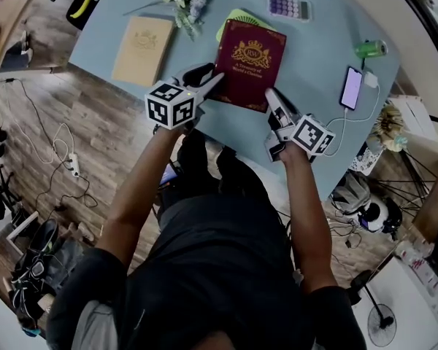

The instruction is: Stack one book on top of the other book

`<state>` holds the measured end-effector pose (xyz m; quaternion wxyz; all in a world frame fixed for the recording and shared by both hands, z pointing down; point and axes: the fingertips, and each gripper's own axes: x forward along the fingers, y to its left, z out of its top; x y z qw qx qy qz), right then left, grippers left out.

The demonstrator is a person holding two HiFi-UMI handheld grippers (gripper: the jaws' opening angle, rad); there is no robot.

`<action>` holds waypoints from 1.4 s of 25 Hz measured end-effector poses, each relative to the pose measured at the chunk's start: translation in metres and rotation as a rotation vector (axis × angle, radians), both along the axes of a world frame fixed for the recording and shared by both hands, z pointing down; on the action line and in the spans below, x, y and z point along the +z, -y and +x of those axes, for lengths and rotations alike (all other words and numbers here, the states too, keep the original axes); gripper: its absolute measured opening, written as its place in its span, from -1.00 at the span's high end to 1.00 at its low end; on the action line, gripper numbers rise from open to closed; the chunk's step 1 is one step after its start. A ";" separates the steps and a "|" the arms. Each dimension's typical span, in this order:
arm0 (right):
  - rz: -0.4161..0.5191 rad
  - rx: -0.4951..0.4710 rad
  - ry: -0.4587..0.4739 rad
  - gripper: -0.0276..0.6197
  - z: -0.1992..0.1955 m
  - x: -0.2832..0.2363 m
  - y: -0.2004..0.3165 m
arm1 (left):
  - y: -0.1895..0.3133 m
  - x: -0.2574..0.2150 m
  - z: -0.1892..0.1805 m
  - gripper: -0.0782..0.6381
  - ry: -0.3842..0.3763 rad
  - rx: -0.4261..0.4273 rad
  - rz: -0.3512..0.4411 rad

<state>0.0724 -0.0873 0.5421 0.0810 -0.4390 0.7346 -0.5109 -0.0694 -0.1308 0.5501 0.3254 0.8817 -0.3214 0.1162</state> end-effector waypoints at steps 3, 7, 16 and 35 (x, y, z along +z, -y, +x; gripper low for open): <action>0.002 -0.032 -0.003 0.71 -0.023 -0.003 0.008 | 0.004 -0.002 -0.024 0.25 0.000 -0.031 0.005; 0.003 -0.071 -0.006 0.71 -0.051 -0.007 0.018 | 0.009 -0.004 -0.054 0.25 0.001 -0.071 0.004; -0.011 -0.137 -0.004 0.71 -0.115 -0.001 0.038 | 0.020 0.003 -0.119 0.25 0.007 -0.140 -0.009; -0.090 -0.223 -0.011 0.71 -0.238 0.021 0.047 | 0.035 0.030 -0.237 0.26 0.060 -0.231 -0.082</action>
